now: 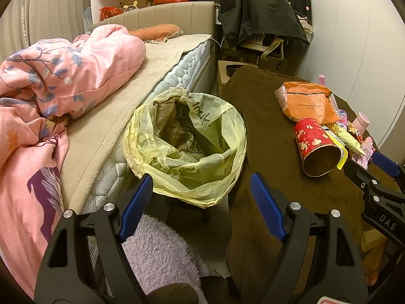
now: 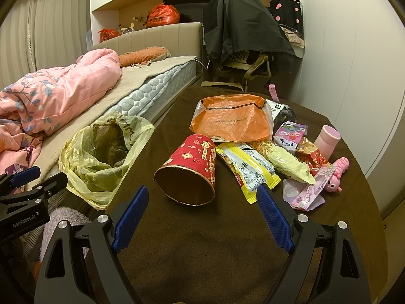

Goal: Collect trash

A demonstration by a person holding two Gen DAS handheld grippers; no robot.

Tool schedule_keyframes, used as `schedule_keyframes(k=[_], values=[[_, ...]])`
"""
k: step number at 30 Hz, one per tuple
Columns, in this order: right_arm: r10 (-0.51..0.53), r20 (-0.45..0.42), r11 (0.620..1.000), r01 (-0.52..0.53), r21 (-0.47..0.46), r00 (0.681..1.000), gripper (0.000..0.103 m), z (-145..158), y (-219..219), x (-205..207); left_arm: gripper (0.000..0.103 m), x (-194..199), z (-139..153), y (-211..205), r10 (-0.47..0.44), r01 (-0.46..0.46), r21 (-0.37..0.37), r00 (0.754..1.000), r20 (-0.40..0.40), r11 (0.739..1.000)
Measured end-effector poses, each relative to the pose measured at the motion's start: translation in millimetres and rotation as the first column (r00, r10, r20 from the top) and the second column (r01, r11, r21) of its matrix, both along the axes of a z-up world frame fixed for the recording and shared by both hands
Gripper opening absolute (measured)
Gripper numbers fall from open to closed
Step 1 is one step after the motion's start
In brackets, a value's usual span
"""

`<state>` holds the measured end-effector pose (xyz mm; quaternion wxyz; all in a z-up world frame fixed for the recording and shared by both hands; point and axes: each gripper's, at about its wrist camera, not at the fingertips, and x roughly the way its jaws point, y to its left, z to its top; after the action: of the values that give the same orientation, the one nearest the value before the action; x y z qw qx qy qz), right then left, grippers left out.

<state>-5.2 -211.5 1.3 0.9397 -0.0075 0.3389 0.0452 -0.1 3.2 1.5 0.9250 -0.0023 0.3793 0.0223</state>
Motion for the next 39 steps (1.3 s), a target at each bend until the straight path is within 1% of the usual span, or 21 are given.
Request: schedule_keyframes(k=[19, 22, 39], values=[[0.0, 0.002, 1.0, 0.0, -0.001, 1.0, 0.083, 0.6, -0.3, -0.3, 0.075, -0.4, -0.3, 0.3, -0.001, 0.001, 0.0, 1.0, 0.002, 1.0], [0.0, 0.001, 1.0, 0.0, -0.001, 1.0, 0.083, 0.6, -0.1, -0.3, 0.075, 0.9, 5.8, -2.0, -0.001, 0.001, 0.001, 1.0, 0.004, 1.0], [-0.008, 0.007, 1.0, 0.008, -0.005, 1.0, 0.083, 4.2, -3.5, 0.2, 0.075, 4.5, 6.1, -5.2, -0.005, 0.005, -0.005, 1.0, 0.016, 1.0]])
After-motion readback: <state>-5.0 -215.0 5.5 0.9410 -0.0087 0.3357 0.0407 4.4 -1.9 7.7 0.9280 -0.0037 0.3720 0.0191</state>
